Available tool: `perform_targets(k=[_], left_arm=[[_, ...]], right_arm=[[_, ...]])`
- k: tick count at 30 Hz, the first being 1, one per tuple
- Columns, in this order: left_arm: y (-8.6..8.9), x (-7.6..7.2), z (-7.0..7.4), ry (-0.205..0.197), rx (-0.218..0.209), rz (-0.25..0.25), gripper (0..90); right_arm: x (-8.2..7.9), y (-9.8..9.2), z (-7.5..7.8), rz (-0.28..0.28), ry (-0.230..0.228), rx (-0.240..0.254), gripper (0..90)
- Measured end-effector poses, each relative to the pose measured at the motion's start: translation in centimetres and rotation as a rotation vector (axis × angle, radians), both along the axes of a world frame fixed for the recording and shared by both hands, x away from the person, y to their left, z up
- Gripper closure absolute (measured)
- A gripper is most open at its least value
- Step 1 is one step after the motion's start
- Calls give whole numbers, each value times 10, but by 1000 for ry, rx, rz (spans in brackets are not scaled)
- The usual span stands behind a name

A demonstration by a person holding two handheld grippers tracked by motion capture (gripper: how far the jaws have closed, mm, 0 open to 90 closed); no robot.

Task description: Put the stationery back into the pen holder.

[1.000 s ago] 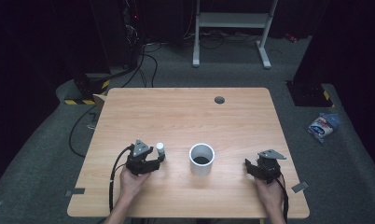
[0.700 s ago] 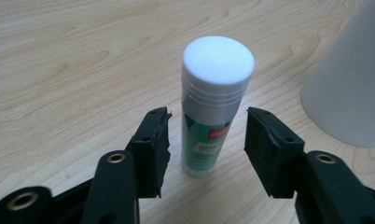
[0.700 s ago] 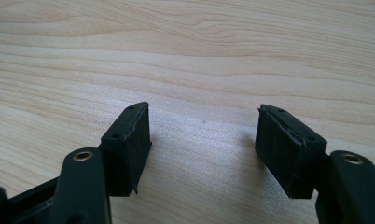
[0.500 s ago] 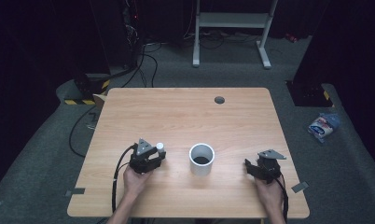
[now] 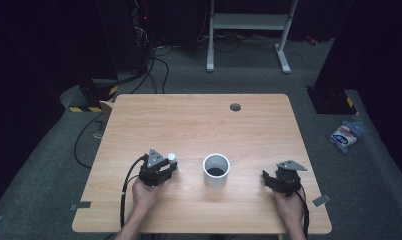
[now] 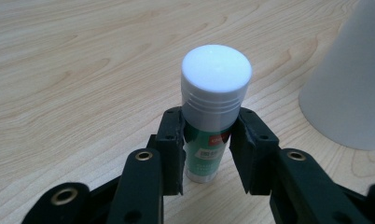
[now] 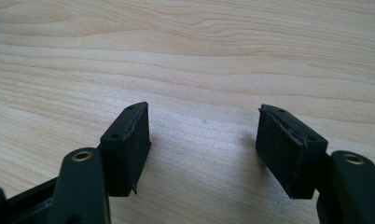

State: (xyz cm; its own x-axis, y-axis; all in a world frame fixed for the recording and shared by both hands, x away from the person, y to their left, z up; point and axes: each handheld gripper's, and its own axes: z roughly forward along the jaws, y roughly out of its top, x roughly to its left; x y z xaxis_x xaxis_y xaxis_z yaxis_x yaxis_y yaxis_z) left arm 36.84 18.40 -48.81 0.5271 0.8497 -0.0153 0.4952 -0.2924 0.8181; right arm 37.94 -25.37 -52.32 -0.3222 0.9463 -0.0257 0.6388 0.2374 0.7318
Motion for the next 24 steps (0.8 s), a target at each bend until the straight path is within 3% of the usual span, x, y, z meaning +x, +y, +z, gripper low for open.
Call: perform_targets(k=[7,19,24], left_arm=[[3,-4,7,14,-43,10,652],[-2,-10,16,7,-32,-34,653],[-2,-10,19,8,-56,-41,653]], right_arm=[[0,0,0,1,1,1,349],[0,0,0,-5,4,6,349],[0,0,0,-2,3,4,349]])
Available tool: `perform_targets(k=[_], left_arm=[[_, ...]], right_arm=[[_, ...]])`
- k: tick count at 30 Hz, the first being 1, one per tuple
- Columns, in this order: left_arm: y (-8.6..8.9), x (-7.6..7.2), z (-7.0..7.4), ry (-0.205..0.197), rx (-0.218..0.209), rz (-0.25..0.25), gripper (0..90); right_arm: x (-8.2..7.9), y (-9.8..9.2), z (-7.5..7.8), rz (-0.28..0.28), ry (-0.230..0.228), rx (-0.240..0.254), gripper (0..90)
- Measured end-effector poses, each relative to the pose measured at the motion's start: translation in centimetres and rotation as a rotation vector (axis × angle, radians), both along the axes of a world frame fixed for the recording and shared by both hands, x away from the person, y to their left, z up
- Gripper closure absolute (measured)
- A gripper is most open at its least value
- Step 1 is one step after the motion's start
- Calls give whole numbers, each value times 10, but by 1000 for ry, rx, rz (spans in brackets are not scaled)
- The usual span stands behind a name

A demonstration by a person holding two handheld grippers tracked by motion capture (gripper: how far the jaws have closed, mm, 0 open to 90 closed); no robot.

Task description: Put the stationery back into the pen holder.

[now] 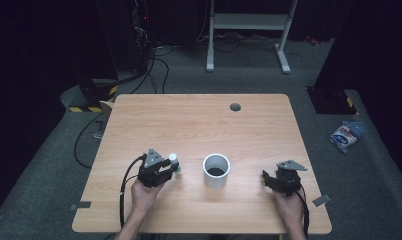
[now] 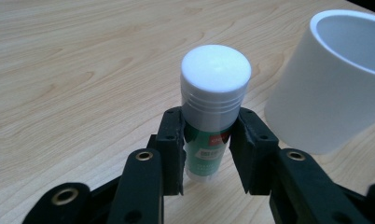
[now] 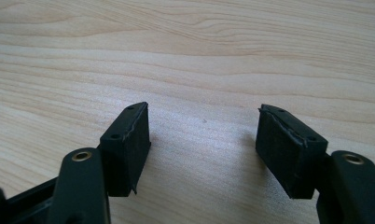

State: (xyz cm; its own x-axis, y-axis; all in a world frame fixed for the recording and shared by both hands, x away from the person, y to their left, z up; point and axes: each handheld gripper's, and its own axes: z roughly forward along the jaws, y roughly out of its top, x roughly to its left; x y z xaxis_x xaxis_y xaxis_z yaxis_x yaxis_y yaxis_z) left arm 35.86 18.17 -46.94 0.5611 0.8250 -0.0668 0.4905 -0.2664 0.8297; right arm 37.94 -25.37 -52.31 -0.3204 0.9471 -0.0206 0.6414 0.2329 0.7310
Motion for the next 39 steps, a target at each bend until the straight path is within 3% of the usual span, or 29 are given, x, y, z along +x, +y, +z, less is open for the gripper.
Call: perform_targets(k=[10,15,32,39], left_arm=[[0,-1,11,5,-22,-25,653],[-2,0,16,4,-12,-41,653],[-4,-1,40,-13,-66,-82,653],[-9,0,46,-18,-60,-110,653]], right_arm=[[0,0,0,2,0,-1,345],[0,0,0,3,-1,-2,346],[0,0,0,3,-1,-2,342],[0,0,0,4,-1,-2,342]])
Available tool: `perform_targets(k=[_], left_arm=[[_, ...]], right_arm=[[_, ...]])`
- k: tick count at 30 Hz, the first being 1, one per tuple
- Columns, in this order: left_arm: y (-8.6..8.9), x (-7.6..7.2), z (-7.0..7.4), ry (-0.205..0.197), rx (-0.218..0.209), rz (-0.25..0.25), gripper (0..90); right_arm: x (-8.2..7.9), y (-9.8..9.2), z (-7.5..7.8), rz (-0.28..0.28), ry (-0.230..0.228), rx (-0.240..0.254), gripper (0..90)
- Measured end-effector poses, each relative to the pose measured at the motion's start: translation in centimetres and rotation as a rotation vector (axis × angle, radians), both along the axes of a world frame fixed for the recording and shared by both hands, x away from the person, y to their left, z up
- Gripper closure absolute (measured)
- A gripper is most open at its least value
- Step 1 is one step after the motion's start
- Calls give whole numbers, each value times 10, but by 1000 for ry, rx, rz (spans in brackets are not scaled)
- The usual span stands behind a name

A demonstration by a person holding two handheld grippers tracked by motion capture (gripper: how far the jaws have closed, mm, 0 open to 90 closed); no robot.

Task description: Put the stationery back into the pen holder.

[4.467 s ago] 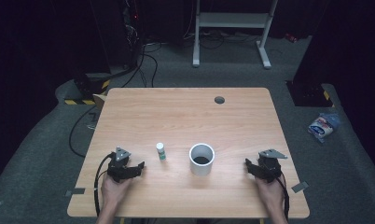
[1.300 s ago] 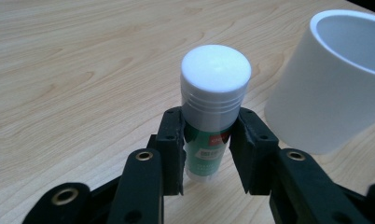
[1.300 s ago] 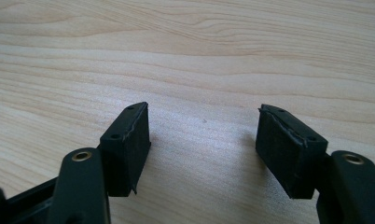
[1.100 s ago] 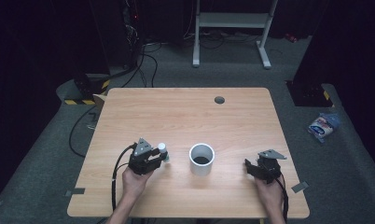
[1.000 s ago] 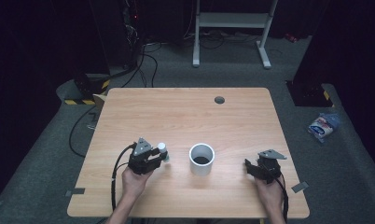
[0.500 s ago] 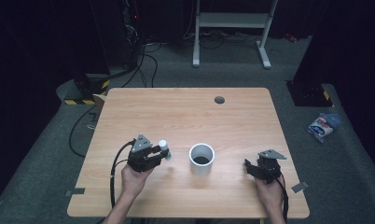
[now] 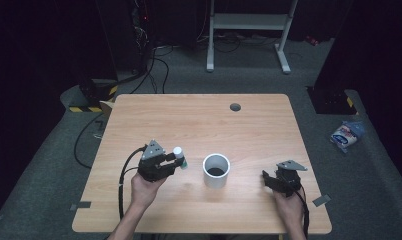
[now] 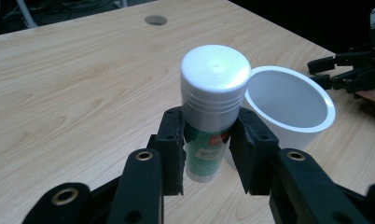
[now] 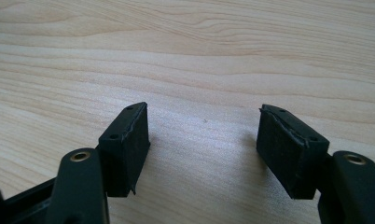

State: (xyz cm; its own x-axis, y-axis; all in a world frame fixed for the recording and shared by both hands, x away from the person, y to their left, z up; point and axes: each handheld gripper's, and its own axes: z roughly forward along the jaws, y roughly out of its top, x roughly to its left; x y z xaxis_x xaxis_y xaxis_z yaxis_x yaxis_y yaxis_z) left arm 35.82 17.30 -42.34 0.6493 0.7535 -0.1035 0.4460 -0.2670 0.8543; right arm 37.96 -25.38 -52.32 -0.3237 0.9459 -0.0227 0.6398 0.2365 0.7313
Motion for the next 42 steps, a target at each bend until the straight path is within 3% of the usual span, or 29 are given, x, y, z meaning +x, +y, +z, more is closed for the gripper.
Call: perform_targets(k=[8,12,18,21,42], left_arm=[[-8,1,7,-4,-5,-33,653],[-10,2,11,-2,-35,-41,653],[-14,3,14,-7,-22,-59,653],[-16,3,17,-10,-41,-67,653],[-36,9,29,-23,-38,-141,653]], right_arm=[[0,0,0,0,0,0,342],[0,0,0,0,0,0,341],[0,0,0,1,0,-1,341],[0,0,0,1,1,0,340],[0,0,0,2,2,1,336]])
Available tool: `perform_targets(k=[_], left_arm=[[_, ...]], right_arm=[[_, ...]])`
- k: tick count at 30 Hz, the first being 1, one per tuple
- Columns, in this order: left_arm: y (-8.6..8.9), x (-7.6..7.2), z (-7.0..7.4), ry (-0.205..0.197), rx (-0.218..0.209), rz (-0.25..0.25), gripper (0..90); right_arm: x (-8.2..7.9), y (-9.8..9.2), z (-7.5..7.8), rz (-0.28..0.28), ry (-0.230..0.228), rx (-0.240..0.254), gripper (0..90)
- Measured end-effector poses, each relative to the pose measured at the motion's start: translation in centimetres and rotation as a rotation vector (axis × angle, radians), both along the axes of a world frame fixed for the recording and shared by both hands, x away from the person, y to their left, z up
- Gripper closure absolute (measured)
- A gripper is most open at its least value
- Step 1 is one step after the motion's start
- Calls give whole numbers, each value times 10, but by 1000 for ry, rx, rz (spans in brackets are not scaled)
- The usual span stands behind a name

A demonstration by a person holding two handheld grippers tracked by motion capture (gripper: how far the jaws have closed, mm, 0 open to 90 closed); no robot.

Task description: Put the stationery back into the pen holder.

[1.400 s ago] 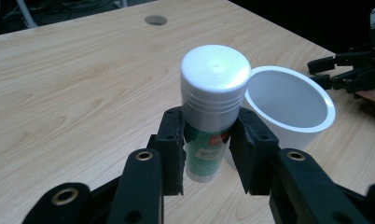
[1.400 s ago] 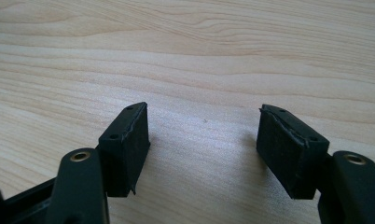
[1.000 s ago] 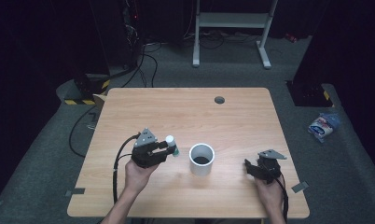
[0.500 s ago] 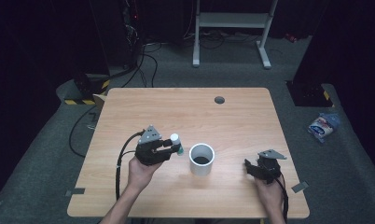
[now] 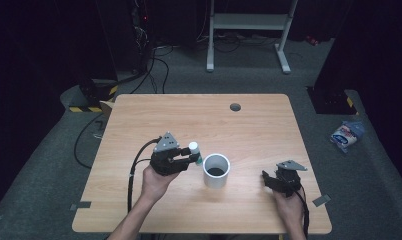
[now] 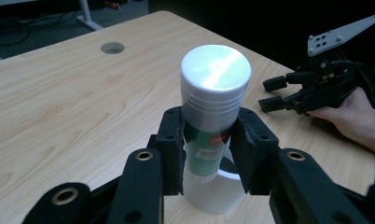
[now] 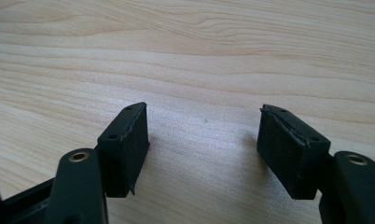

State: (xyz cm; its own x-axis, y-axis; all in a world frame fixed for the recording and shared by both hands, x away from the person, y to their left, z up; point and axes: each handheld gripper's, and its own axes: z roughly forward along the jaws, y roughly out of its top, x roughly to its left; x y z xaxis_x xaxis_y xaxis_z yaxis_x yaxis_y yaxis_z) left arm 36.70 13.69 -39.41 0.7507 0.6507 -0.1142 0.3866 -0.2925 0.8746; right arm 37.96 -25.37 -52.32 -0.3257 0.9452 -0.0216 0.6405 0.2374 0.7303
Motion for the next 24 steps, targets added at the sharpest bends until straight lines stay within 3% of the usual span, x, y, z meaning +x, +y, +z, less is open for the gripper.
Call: perform_targets(k=[24], left_arm=[[-37,9,-3,9,-4,-66,653]], right_arm=[[0,0,0,4,0,-1,330]])
